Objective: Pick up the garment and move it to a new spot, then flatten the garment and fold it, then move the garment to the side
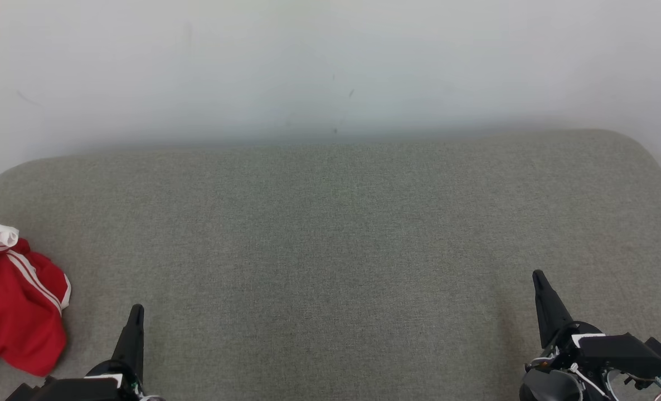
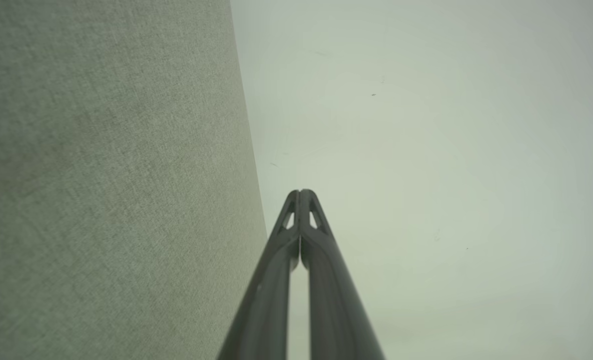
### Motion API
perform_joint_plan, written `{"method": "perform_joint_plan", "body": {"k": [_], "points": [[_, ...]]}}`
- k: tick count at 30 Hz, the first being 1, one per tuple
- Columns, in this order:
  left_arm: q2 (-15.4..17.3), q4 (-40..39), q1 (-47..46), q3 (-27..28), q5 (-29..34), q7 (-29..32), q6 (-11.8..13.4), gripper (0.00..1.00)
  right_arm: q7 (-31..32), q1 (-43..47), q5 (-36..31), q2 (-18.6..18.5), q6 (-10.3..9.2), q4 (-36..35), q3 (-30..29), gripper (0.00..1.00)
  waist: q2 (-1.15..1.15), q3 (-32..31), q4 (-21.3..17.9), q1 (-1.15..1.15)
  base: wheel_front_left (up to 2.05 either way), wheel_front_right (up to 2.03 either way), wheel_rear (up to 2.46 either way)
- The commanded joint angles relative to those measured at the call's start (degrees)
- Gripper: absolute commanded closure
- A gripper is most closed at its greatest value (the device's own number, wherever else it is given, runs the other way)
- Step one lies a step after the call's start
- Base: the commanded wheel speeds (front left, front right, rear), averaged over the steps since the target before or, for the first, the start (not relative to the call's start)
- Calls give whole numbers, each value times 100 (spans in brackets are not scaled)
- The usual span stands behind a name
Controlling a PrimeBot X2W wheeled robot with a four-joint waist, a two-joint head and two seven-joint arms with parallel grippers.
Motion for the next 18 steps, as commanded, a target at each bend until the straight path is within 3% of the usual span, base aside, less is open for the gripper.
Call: {"method": "perform_joint_plan", "body": {"k": [1, 18], "points": [[24, -20, -23, 17, -24, 4, -5, 100, 17, 62, 8, 1, 5, -11, 1, 100, 0, 0, 0, 0, 0, 0, 0], [24, -20, -23, 17, -24, 4, -4, 100, 17, 62, 8, 1, 5, -11, 1, 100, 0, 0, 0, 0, 0, 0, 0]]}}
